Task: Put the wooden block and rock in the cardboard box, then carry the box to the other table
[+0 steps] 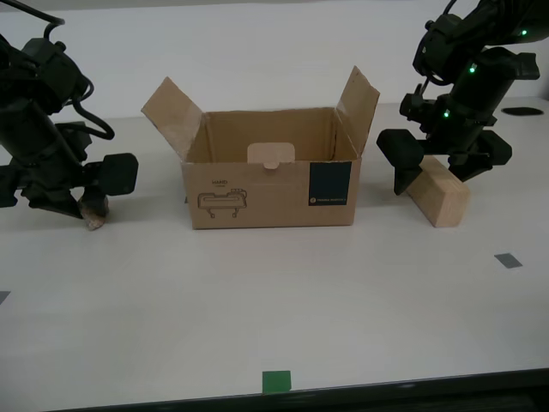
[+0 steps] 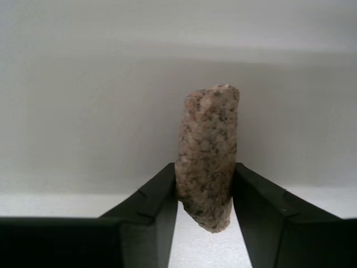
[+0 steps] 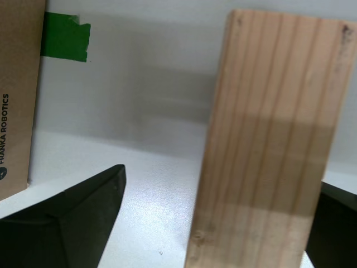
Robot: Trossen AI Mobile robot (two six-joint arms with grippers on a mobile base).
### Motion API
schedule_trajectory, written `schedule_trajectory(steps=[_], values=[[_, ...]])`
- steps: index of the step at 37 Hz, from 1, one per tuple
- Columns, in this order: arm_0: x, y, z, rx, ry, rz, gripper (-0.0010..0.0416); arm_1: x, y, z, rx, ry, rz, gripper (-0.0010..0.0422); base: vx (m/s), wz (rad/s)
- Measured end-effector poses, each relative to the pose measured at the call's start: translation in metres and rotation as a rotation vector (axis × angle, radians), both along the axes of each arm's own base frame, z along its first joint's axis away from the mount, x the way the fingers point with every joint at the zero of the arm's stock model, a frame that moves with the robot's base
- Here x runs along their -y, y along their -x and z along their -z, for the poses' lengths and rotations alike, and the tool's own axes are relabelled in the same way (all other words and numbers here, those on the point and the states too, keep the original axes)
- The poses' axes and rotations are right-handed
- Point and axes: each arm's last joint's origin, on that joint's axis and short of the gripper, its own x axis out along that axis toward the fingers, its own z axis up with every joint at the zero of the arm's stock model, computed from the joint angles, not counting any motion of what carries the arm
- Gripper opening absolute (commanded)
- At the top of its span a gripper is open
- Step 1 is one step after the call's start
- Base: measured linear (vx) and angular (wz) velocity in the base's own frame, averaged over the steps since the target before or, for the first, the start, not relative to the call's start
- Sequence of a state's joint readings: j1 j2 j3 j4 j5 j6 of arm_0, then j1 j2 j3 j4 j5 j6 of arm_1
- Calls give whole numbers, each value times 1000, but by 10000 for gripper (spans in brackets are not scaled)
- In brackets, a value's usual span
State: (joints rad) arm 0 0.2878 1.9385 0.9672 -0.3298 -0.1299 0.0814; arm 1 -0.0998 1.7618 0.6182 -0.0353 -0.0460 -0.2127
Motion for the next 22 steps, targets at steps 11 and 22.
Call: schedule_trajectory(steps=[11,22], values=[[0,1,0,-7,1,6,109,0,-1,-1,8,9,-4,-1,0,0],[0,1,0,-8,4,-10,3,1,-2,-3,19,19,-8,-1,0,0]])
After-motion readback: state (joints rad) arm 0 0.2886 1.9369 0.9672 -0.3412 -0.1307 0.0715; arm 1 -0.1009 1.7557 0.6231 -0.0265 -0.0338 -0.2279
